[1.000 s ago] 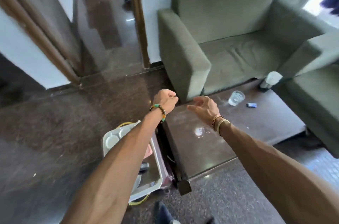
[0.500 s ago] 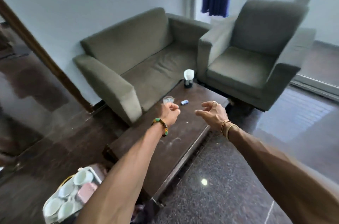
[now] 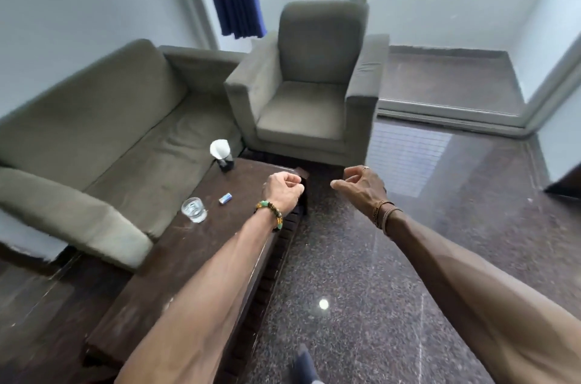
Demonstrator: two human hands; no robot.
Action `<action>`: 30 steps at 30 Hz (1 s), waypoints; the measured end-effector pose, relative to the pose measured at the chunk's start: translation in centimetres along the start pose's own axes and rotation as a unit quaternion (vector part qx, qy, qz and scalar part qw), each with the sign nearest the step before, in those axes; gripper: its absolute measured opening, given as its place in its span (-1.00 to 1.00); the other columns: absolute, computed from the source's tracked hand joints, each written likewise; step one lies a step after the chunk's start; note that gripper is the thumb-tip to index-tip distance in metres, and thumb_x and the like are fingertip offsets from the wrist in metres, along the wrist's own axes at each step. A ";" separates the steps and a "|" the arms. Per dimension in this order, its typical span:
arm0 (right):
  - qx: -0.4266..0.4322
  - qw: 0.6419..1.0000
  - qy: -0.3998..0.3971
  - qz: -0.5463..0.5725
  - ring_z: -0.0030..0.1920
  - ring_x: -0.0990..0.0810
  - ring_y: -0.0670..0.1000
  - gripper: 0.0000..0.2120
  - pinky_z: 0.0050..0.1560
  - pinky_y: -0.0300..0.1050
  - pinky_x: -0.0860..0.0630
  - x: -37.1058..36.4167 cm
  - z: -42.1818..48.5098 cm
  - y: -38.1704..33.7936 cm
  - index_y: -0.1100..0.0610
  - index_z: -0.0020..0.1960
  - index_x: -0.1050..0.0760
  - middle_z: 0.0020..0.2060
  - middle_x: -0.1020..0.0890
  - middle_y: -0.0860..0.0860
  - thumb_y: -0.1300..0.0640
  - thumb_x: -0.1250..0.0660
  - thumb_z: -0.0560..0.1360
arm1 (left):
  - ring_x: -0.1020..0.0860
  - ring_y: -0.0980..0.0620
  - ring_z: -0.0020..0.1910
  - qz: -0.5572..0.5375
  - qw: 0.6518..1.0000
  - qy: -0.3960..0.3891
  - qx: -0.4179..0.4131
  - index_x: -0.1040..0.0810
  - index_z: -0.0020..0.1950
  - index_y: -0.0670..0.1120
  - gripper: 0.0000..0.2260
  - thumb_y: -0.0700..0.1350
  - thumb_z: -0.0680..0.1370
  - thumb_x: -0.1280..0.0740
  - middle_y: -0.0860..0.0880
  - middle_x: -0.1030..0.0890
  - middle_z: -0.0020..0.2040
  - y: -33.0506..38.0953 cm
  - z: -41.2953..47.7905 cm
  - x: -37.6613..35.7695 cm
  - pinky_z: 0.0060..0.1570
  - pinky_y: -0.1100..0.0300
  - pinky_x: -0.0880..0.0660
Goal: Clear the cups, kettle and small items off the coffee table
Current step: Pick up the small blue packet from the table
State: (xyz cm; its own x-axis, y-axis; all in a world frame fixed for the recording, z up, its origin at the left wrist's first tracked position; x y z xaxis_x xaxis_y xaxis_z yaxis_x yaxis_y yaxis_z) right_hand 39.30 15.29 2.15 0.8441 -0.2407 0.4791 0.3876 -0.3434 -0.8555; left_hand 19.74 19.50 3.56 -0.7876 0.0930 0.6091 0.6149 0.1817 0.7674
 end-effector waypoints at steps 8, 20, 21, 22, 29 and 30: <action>-0.049 0.998 0.010 -0.040 0.05 -0.64 0.05 -0.49 0.17 -0.04 -0.57 3.1 6.8 2.6 0.06 0.25 -0.55 0.01 -0.65 0.02 -0.10 -0.53 0.37 | -0.58 0.11 -0.15 0.006 0.998 -0.064 -0.016 -0.65 -0.08 0.05 -0.91 -0.04 0.44 -0.43 0.06 -0.69 -0.10 3.2 7.5 -5.7 -0.13 0.32 -0.41; -0.035 0.995 0.074 0.054 0.01 -0.69 0.09 -0.48 0.13 0.16 -0.62 3.8 19.3 -4.7 0.09 0.23 -0.55 -0.05 -0.69 0.04 -0.09 -0.55 0.35 | -0.66 -0.06 -0.10 -0.053 0.996 -0.064 -0.029 -0.60 -0.26 0.00 -0.53 0.31 0.55 -0.13 0.07 -0.69 -0.23 9.4 19.9 -4.4 0.06 0.07 -0.56; -0.033 0.995 0.072 0.055 0.00 -0.69 0.09 -0.48 0.12 0.16 -0.62 3.8 20.4 -5.0 0.09 0.22 -0.56 -0.06 -0.68 0.03 -0.08 -0.56 0.35 | -0.66 -0.07 -0.10 -0.051 0.996 -0.061 -0.027 -0.61 -0.23 -0.03 -0.54 0.29 0.55 -0.15 0.06 -0.69 -0.22 9.5 20.9 -4.6 0.06 0.07 -0.56; -0.032 0.996 0.069 0.052 0.00 -0.69 0.08 -0.49 0.11 0.16 -0.63 3.7 21.5 -5.1 0.09 0.21 -0.56 -0.07 -0.68 0.02 -0.08 -0.56 0.35 | -0.66 -0.07 -0.10 -0.044 0.997 -0.059 -0.025 -0.62 -0.20 -0.05 -0.56 0.26 0.56 -0.18 0.05 -0.70 -0.21 9.4 21.8 -4.8 0.05 0.07 -0.56; -0.042 0.999 -0.002 -0.012 -0.03 -0.68 0.04 -0.52 0.09 0.02 -0.64 1.4 29.8 -3.6 0.05 0.15 -0.56 -0.04 -0.68 0.01 -0.13 -0.56 0.32 | -0.61 0.03 -0.04 0.001 0.999 -0.046 0.017 -0.62 -0.17 0.03 -0.85 0.09 0.49 -0.37 0.09 -0.65 -0.20 8.7 28.2 -6.2 -0.04 0.27 -0.44; -0.040 0.999 -0.011 -0.019 -0.02 -0.68 0.03 -0.52 0.10 -0.01 -0.63 1.0 30.9 -3.8 0.04 0.14 -0.57 -0.05 -0.68 -0.01 -0.13 -0.56 0.31 | -0.61 0.05 -0.06 -0.003 0.999 -0.040 0.024 -0.61 -0.19 0.04 -0.86 0.07 0.48 -0.38 0.13 -0.62 -0.24 8.8 29.1 -6.0 -0.06 0.28 -0.43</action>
State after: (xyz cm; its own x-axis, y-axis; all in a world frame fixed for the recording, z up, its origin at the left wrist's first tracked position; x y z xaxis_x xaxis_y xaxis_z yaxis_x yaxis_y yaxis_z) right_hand 50.15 44.43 -0.22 0.8375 -0.2062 0.5061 0.3900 -0.4232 -0.8178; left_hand 28.75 49.01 0.89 -0.7936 0.1692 0.5845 0.6085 0.2283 0.7600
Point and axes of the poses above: each hand's wrist, its own z-axis towards the middle knuckle, its own x-axis out of the back of the hand, y = z × x, the point moved 2 cm from there along z, towards the middle knuckle
